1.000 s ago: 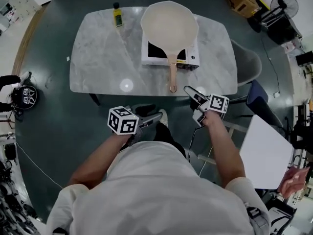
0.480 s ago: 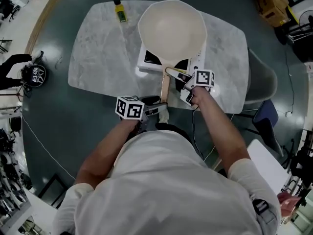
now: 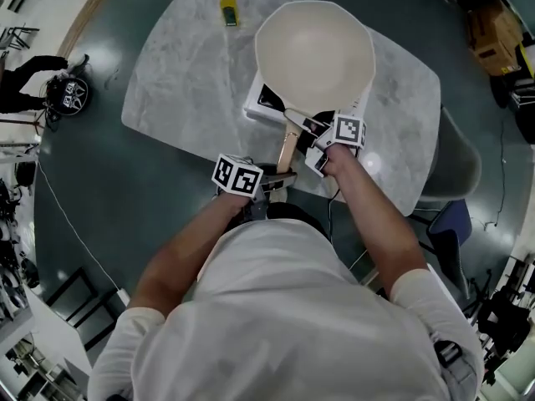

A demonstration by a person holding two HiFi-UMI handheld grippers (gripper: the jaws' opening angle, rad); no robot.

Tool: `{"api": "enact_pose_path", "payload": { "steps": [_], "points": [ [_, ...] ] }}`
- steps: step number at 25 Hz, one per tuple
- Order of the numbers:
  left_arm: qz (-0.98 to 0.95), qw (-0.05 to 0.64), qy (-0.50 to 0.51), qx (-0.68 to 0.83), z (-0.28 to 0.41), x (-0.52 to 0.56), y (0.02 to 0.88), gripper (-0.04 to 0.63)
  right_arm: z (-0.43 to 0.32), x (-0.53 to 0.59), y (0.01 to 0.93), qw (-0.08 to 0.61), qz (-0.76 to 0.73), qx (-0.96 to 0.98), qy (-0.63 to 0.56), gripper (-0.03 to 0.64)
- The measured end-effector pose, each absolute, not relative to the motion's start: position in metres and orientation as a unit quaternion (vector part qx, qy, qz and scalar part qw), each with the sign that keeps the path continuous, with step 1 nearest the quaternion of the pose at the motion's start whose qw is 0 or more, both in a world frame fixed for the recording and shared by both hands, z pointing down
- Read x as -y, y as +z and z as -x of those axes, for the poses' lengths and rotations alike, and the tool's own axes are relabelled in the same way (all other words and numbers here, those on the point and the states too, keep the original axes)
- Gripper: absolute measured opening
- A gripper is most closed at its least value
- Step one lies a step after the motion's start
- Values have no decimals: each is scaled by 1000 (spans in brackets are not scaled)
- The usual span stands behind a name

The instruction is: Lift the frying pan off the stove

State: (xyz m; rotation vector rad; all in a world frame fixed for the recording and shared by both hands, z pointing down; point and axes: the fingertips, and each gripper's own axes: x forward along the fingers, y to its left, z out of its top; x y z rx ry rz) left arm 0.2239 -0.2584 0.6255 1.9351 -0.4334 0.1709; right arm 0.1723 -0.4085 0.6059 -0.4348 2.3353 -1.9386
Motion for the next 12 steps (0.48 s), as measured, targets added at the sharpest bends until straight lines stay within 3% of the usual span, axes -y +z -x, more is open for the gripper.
{"api": "enact_pose_path", "payload": {
  "steps": [12],
  "points": [
    [-829,536,25,159,-204,246,590,113,-151,396,577,37,156,-778,-607,179]
  ]
}}
